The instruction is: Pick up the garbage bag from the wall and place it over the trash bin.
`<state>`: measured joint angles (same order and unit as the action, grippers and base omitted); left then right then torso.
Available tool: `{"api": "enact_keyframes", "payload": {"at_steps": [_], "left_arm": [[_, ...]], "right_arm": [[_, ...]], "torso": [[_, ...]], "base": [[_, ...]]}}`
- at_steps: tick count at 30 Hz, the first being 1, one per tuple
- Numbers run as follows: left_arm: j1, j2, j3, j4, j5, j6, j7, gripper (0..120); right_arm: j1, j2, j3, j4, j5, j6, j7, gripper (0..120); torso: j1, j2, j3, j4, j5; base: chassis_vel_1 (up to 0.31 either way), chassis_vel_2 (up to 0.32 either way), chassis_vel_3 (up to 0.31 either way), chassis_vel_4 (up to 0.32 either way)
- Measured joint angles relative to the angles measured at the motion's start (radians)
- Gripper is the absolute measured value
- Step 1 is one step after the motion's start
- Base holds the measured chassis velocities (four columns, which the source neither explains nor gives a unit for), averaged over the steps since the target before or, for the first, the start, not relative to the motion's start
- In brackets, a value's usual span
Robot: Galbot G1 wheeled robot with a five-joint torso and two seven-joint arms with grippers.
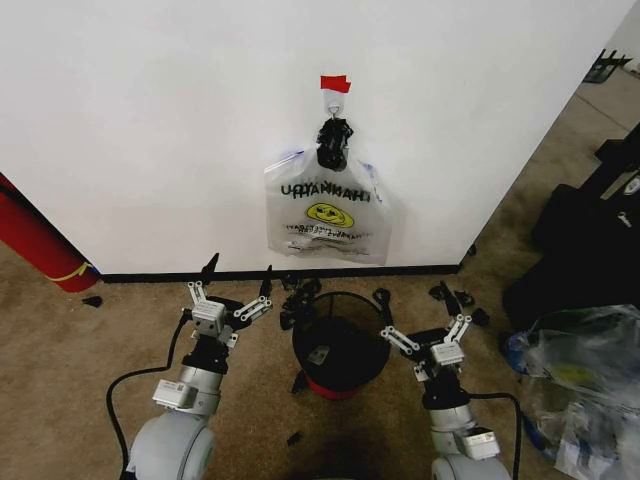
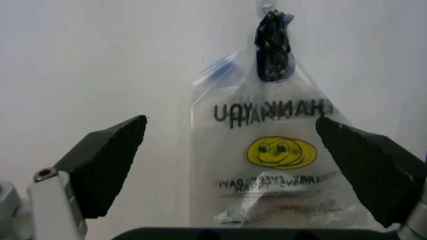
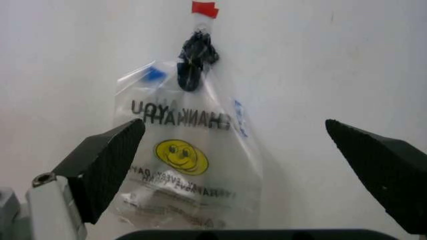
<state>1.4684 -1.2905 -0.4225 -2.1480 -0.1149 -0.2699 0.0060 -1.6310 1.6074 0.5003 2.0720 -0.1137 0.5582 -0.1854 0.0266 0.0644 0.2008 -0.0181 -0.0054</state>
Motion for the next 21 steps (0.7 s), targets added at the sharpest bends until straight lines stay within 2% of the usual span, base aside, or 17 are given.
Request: {"api": "enact_keyframes", "payload": {"at_steps": [6,15,21], "left_arm": [[-0.021,-0.001,0.018,0.02,-0.011,0.003,0.0,100],[-0.057,0.047,0.039,0.033,-0.123,0.045,-0.003,100],[-0.062,0.047,0.036,0.019,-0.12,0.047,-0.003,100]], "right_arm": [[0.001,0.0,0.013,0.005,-0.002,0.003,0.008,100],[0.014,0.001,0.013,0.002,-0.002,0.004,0.025,100],[0.035,0.001,-0.004,-0.005,-0.002,-0.011,0.026,100]], "torso": [[0.0,0.0,0.0,0.0,0.0],[0.0,0.0,0.0,0.0,0.0],[0.0,0.0,0.0,0.0,0.0001]], "base": [[0.0,0.0,0.0,0.0],[0.0,0.0,0.0,0.0],[0.0,0.0,0.0,0.0]]}}
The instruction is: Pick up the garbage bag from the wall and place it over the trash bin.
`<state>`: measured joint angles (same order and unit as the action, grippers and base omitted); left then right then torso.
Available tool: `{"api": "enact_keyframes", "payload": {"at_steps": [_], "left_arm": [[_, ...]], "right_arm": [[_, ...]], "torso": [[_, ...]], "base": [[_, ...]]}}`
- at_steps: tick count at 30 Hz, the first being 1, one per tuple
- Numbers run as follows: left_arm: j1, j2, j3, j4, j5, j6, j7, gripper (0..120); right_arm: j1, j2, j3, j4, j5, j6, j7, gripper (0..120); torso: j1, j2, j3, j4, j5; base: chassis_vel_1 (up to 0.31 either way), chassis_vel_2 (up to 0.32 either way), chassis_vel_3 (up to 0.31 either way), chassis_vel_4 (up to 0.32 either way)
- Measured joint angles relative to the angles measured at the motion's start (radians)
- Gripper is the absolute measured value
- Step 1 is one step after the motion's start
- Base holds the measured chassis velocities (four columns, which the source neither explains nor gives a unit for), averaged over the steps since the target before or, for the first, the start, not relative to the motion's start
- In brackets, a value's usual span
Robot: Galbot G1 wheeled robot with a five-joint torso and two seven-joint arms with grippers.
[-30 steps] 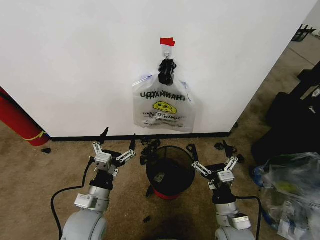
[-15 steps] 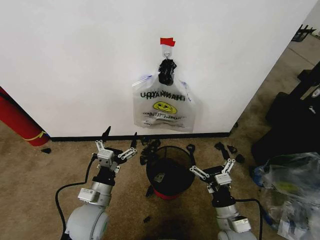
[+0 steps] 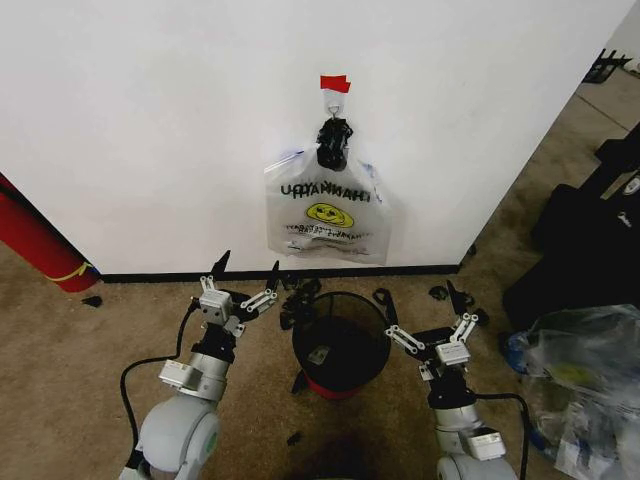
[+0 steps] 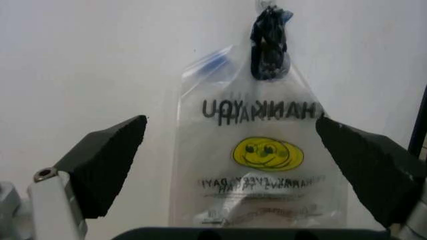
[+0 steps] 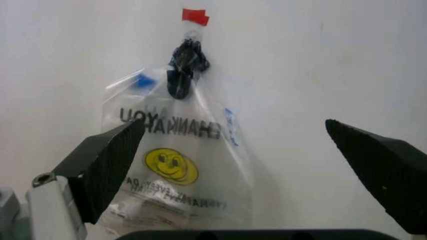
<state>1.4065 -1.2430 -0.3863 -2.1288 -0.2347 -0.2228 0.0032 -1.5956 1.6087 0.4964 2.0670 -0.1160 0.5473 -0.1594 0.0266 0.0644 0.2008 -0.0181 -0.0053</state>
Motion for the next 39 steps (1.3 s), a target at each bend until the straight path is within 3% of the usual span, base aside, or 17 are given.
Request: {"api": "enact_keyframes", "payload": {"at_steps": [9,14,18,29,39], "left_arm": [[0.04,-0.04,-0.013,-0.03,0.08,-0.001,0.007,100],[0.052,-0.061,-0.036,-0.015,0.104,-0.008,0.008,100],[0.059,-0.073,-0.043,-0.006,0.118,-0.01,0.008,100],[0.056,-0.089,-0.07,0.014,0.128,-0.013,0.008,100],[0.041,-0.098,-0.105,0.027,0.126,-0.014,0.008,100]], "right_arm": [[0.144,-0.073,-0.091,-0.066,0.074,-0.077,0.041,100],[0.355,-0.149,-0.21,-0.226,0.222,-0.093,0.067,100],[0.495,-0.16,-0.243,-0.342,0.277,-0.074,0.011,100],[0.738,-0.113,-0.335,-0.552,0.354,-0.07,0.047,100],[0.916,-0.04,-0.346,-0.722,0.312,-0.074,0.079,100]], "torso": [[0.0,0.0,0.0,0.0,0.0],[0.0,0.0,0.0,0.0,0.0001],[0.0,0.0,0.0,0.0003,-0.0001],[0.0,0.0,0.0,-0.0001,-0.0001],[0.0,0.0,0.0,0.0001,-0.0002]], "base": [[0.0,0.0,0.0,0.0],[0.0,0.0,0.0,0.0],[0.0,0.0,0.0,0.0],[0.0,0.0,0.0,0.0],[0.0,0.0,0.0,0.0]]}}
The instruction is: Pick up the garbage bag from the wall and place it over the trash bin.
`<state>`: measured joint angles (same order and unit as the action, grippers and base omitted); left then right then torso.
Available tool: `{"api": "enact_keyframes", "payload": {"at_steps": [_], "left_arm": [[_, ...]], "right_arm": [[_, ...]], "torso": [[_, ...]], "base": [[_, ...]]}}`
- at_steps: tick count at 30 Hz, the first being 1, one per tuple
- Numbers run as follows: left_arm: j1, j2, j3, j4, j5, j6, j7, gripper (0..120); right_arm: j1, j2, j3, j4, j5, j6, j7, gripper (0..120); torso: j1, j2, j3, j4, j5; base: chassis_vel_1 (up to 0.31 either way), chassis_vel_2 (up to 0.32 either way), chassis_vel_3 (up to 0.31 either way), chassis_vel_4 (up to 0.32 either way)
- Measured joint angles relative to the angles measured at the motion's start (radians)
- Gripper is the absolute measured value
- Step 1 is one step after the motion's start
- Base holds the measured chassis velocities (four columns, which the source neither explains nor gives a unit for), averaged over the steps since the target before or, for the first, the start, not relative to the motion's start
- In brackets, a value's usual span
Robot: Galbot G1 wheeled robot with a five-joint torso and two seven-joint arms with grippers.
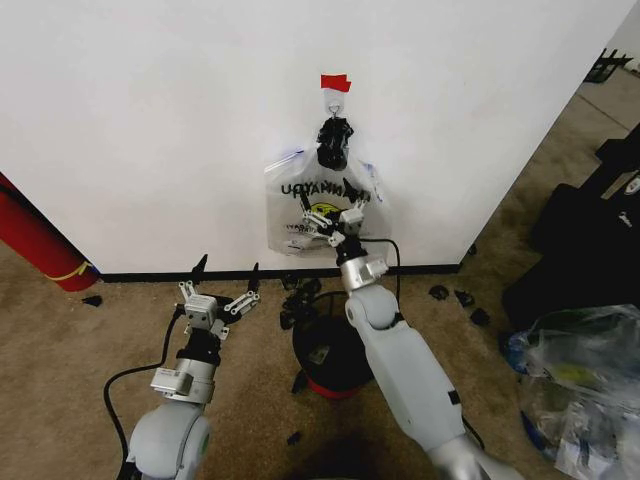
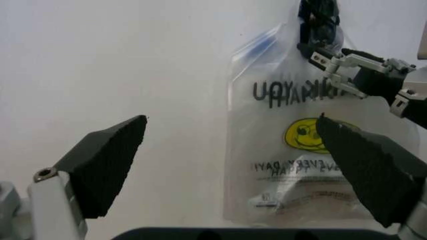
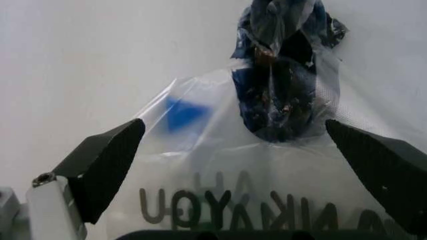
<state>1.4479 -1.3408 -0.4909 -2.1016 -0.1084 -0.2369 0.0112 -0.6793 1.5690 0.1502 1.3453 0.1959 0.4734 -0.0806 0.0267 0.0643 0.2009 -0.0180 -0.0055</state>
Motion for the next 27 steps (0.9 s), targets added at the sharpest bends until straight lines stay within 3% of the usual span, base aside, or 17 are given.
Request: {"api": "enact_keyframes", "payload": {"at_steps": [7,15,20,23,27], "left_arm": [[0.008,-0.007,-0.012,0.005,0.006,-0.012,-0.001,100],[0.019,-0.015,-0.02,0.012,0.011,-0.021,-0.003,100],[0.021,-0.015,-0.023,0.012,0.013,-0.023,-0.003,100],[0.023,-0.015,-0.024,0.012,0.015,-0.023,-0.003,100],[0.029,-0.017,-0.025,0.012,0.024,-0.032,-0.003,100]], "right_arm": [[0.038,0.007,-0.001,-0.032,-0.006,-0.001,0.013,99],[0.062,0.017,0.02,-0.048,-0.005,-0.001,0.013,65],[0.052,0.013,0.022,-0.031,-0.005,-0.008,0.015,52],[0.037,0.007,0.019,-0.015,-0.006,-0.016,0.017,51],[0.009,-0.004,0.023,0.008,-0.019,-0.022,0.019,69]], "torso": [[0.0,0.0,0.0,-0.0001,0.0002],[0.0,0.0,0.0,0.0,0.0002],[0.0,0.0,0.0,0.0,0.0002],[0.0,0.0,0.0,-0.0001,0.0002],[0.0,0.0,0.0,-0.0001,0.0003]], "base": [[0.0,0.0,0.0,0.0],[0.0,0.0,0.0,0.0],[0.0,0.0,0.0,0.0],[0.0,0.0,0.0,0.0],[0.0,0.0,0.0,0.0]]}}
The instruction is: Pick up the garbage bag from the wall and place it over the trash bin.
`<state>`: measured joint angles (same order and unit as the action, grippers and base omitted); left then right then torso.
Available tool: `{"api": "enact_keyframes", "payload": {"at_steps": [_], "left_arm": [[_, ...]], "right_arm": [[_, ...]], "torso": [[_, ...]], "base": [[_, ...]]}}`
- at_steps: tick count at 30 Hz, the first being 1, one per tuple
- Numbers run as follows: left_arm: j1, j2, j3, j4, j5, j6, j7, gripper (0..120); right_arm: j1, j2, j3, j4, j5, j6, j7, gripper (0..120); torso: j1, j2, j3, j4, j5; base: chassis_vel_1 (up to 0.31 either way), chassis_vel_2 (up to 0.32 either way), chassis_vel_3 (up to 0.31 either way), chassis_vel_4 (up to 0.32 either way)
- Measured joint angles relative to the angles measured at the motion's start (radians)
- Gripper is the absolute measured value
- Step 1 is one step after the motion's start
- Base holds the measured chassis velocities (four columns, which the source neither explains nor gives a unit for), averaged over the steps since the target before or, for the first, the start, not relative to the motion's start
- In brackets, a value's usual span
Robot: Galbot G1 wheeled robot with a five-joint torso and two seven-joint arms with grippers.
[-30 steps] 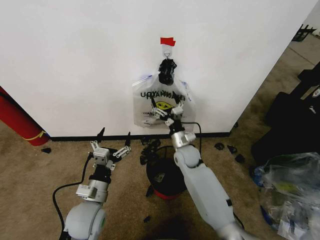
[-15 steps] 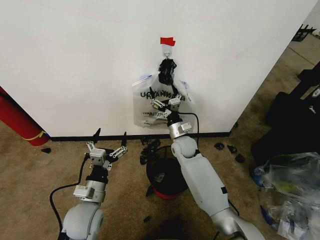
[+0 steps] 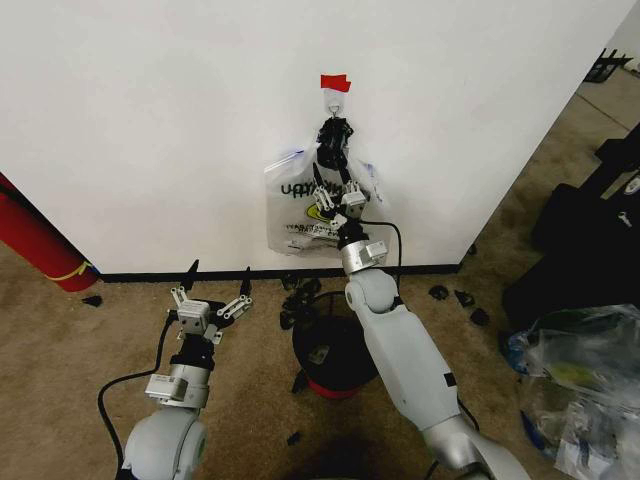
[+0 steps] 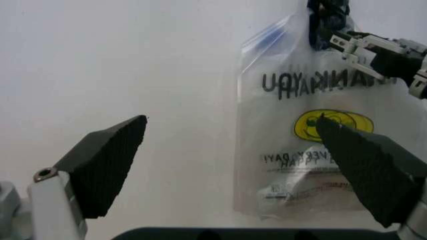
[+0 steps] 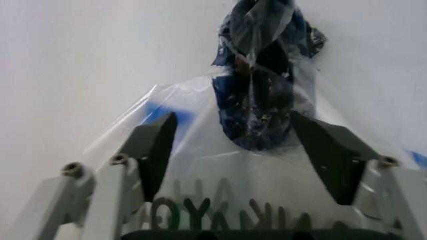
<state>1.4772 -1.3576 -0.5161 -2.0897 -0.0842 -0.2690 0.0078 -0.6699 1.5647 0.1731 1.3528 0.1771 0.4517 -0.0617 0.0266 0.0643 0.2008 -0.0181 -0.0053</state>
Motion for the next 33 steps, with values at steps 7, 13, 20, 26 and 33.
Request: {"api": "enact_keyframes", "payload": {"at_steps": [7,13,20,26,33], "left_arm": [[0.007,-0.002,-0.001,0.001,0.009,-0.006,0.0,100],[0.011,-0.002,-0.004,0.005,0.013,-0.011,-0.002,100],[0.013,-0.002,-0.013,0.016,0.019,-0.027,-0.003,100],[0.014,-0.001,-0.017,0.021,0.02,-0.032,-0.003,100],[0.013,0.0,-0.016,0.022,0.022,-0.033,-0.004,100]], "right_arm": [[0.001,-0.006,0.014,0.0,0.0,-0.003,0.005,77],[0.023,0.004,0.013,-0.021,0.009,-0.001,-0.002,56],[0.047,0.014,0.011,-0.041,0.009,-0.001,-0.003,41],[0.058,0.017,0.014,-0.051,0.009,0.0,-0.004,40],[0.061,0.015,0.017,-0.059,0.009,0.0,-0.007,32]], "torso": [[0.0,0.0,0.0,0.0,0.0],[0.0,0.0,0.0,0.0,-0.0001],[0.0,0.0,0.0,0.0001,-0.0001],[0.0,0.0,0.0,0.0,-0.0001],[0.0,0.0,0.0,0.0,-0.0001]], "base": [[0.0,0.0,0.0,0.0],[0.0,0.0,0.0,0.0],[0.0,0.0,0.0,0.0],[0.0,0.0,0.0,0.0],[0.0,0.0,0.0,0.0]]}}
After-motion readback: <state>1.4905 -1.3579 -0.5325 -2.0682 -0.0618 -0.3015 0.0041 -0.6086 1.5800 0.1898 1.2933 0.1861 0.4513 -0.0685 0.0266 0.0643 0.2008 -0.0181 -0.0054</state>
